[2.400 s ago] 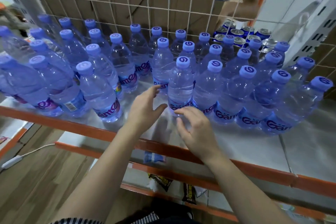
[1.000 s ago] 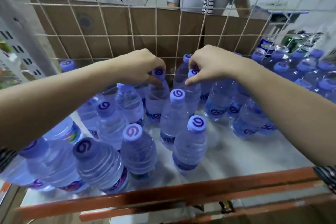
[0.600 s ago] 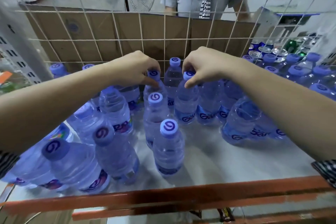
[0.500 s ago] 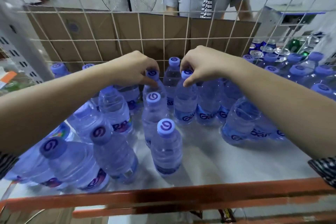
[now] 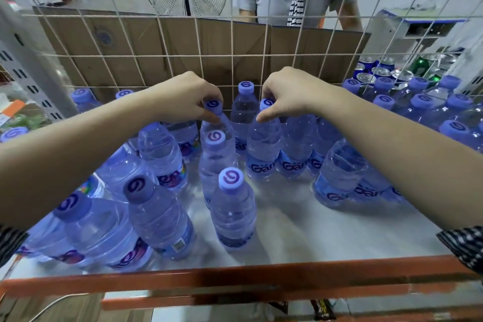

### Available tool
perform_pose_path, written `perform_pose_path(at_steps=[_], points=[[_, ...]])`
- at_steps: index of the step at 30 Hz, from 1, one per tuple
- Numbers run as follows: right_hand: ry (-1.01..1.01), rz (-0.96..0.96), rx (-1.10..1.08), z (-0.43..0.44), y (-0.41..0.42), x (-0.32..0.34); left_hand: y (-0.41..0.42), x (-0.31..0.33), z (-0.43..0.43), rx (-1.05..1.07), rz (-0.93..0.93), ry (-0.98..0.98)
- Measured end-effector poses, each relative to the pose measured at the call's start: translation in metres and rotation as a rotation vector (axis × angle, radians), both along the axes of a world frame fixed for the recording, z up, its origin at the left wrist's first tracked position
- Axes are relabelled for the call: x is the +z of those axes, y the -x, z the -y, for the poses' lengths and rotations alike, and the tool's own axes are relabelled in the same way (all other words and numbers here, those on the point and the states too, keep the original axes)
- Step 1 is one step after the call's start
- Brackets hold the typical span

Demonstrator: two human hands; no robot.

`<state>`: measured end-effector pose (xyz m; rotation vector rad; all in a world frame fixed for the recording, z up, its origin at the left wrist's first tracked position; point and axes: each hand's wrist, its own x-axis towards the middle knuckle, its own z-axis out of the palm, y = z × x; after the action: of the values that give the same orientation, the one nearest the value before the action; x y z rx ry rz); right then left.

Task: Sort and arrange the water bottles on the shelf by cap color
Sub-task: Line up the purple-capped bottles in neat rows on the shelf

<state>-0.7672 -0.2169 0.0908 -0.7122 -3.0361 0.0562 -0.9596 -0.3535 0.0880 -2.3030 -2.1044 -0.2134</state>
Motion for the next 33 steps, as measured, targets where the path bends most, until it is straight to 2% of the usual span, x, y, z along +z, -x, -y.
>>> perform_pose_path(at_steps=[6, 11, 17, 30, 33], points=[[0.051, 0.131, -0.028, 0.0, 0.003, 0.015, 0.011, 0.004, 0.011, 0.006, -0.023, 0.007], [-0.04, -0.126, -0.073, -0.006, 0.026, 0.012, 0.013, 0.002, 0.015, 0.034, -0.015, -0.017], [-0.038, -0.125, -0.056, -0.01, 0.046, -0.007, 0.008, 0.0, 0.011, 0.038, 0.01, -0.021], [-0.136, -0.104, 0.053, -0.012, 0.058, -0.004, 0.016, -0.001, 0.016, 0.055, 0.041, -0.018], [-0.106, -0.073, 0.041, -0.015, 0.06, -0.005, 0.018, -0.002, 0.015, 0.045, 0.053, -0.028]])
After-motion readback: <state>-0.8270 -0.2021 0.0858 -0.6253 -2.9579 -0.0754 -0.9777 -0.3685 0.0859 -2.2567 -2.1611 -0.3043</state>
